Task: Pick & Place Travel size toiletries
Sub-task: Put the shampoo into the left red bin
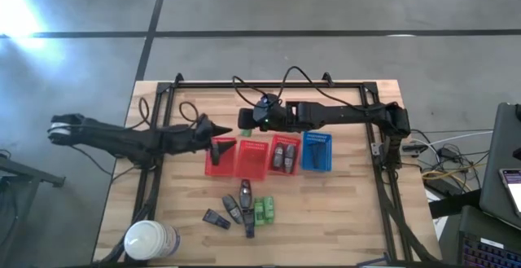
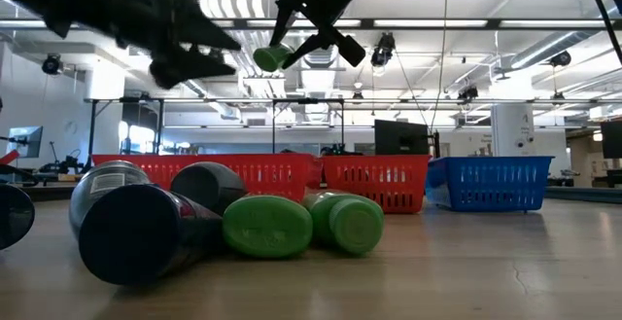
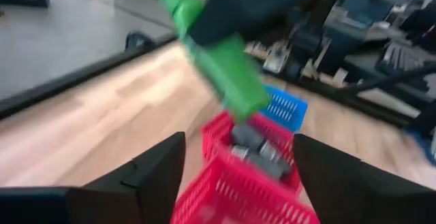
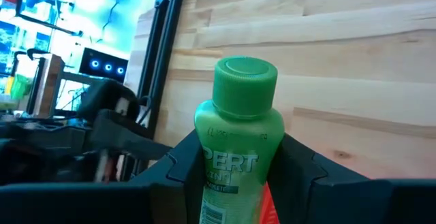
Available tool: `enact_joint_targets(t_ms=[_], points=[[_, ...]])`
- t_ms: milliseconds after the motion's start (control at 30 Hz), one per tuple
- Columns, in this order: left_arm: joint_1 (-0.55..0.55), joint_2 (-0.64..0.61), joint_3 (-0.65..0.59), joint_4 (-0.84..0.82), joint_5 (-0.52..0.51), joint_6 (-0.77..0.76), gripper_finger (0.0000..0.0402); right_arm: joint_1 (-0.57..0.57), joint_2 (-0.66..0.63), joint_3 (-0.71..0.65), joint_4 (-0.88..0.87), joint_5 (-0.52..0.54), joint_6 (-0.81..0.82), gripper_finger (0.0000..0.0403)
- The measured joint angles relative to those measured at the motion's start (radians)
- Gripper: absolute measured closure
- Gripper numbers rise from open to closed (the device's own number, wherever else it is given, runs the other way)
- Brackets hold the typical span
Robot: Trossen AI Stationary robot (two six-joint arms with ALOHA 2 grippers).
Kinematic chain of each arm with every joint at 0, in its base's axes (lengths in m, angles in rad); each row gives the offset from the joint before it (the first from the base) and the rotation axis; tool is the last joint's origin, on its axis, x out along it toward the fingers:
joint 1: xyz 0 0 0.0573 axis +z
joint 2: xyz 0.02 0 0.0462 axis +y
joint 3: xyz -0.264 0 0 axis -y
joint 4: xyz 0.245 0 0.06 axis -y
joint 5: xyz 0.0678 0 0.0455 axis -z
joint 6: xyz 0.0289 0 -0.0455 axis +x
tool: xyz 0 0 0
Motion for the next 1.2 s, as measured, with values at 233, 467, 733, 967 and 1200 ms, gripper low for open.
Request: enact_joint_targets(t_ms=[233, 467, 733, 967, 1200], points=[[-0.001, 0.089, 0.096, -0.004, 0.011, 0.028, 0.0102, 0.0, 0.0, -0.001, -0.001, 0.014, -0.008, 0.0285], [0.0, 0.175, 0.171, -0.016, 0.001, 0.035, 0.0104, 0.0, 0.0, -0.002, -0.011, 0.024, -0.023, 0.0283], [0.003, 0.245, 0.193, -0.015, -0.043, -0.019, 0.0106, 0.0, 0.003, -0.005, -0.023, 0.025, -0.036, 0.0286], [0.013, 0.232, 0.195, -0.012, -0.073, -0.031, 0.0106, 0.007, 0.002, -0.002, -0.012, 0.014, -0.042, 0.0285], [0.026, 0.25, 0.195, -0.019, -0.058, -0.033, 0.0106, 0.008, 0.002, -0.002, -0.011, 0.01, -0.049, 0.0281]])
